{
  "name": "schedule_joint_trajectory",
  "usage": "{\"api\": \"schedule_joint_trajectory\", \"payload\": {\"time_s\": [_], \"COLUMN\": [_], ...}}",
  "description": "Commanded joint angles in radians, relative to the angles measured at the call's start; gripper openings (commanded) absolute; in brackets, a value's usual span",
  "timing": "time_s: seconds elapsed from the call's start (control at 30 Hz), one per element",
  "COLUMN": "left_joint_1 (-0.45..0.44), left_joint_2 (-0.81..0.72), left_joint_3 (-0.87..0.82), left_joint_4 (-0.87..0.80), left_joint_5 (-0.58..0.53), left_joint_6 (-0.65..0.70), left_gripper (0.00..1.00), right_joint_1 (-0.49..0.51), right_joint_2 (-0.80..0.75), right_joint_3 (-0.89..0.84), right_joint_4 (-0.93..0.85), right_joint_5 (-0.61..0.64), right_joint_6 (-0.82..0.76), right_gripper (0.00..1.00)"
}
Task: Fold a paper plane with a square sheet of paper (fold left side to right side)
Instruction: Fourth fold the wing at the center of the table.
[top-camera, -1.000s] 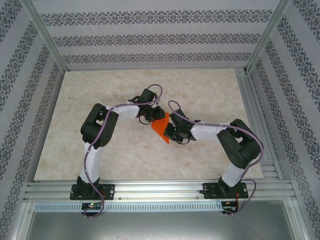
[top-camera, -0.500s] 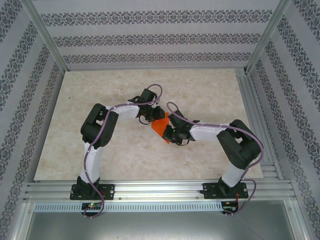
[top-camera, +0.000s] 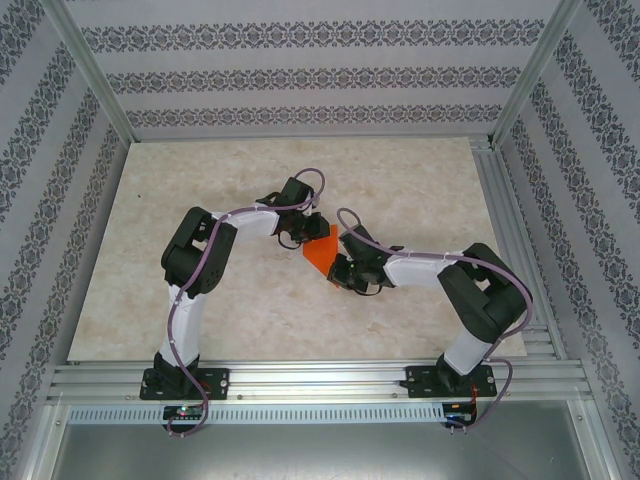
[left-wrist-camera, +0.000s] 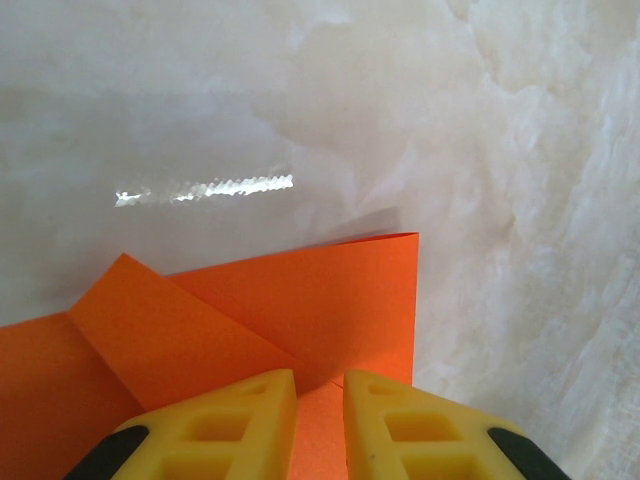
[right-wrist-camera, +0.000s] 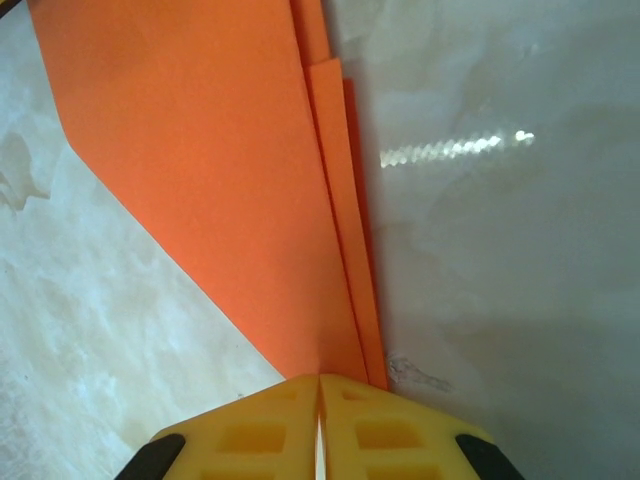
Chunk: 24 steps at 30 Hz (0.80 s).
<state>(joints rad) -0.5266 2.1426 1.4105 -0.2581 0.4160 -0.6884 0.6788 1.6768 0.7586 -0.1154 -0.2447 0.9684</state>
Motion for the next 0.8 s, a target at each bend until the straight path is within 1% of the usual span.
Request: {"api": "schedule_joint_trajectory", "payload": {"time_s": [0.0, 0.33, 0.5, 0.6, 0.7, 0.77], "left_joint_1": [0.008, 0.008, 0.009, 0.012, 0.025, 0.039], "left_joint_2": [0.066, 0.060, 0.039, 0.020, -0.005, -0.028], "left_joint_3": [-0.008, -0.001, 0.010, 0.039, 0.083, 0.113], "left_joint_4": [-0.100, -0.107, -0.104, -0.104, -0.104, -0.105], "left_joint_5": [-0.117, -0.114, -0.085, -0.045, 0.009, 0.041], "left_joint_6": [0.020, 0.024, 0.021, 0.014, 0.000, -0.008], "left_gripper": [0.24, 0.24, 0.26, 0.29, 0.33, 0.38], "right_joint_1": [0.006, -0.009, -0.041, -0.079, -0.113, -0.141], "right_joint_2": [-0.017, -0.067, -0.139, -0.209, -0.284, -0.312], "right_joint_3": [-0.075, -0.176, -0.192, -0.186, -0.168, -0.144], "right_joint_4": [-0.092, -0.055, -0.086, -0.104, -0.130, -0.131], "right_joint_5": [-0.016, -0.030, -0.037, -0.067, -0.070, -0.098], "right_joint_6": [0.015, 0.041, -0.008, -0.087, -0.192, -0.262], "right_gripper": [0.10, 0.10, 0.11, 0.14, 0.23, 0.28]}}
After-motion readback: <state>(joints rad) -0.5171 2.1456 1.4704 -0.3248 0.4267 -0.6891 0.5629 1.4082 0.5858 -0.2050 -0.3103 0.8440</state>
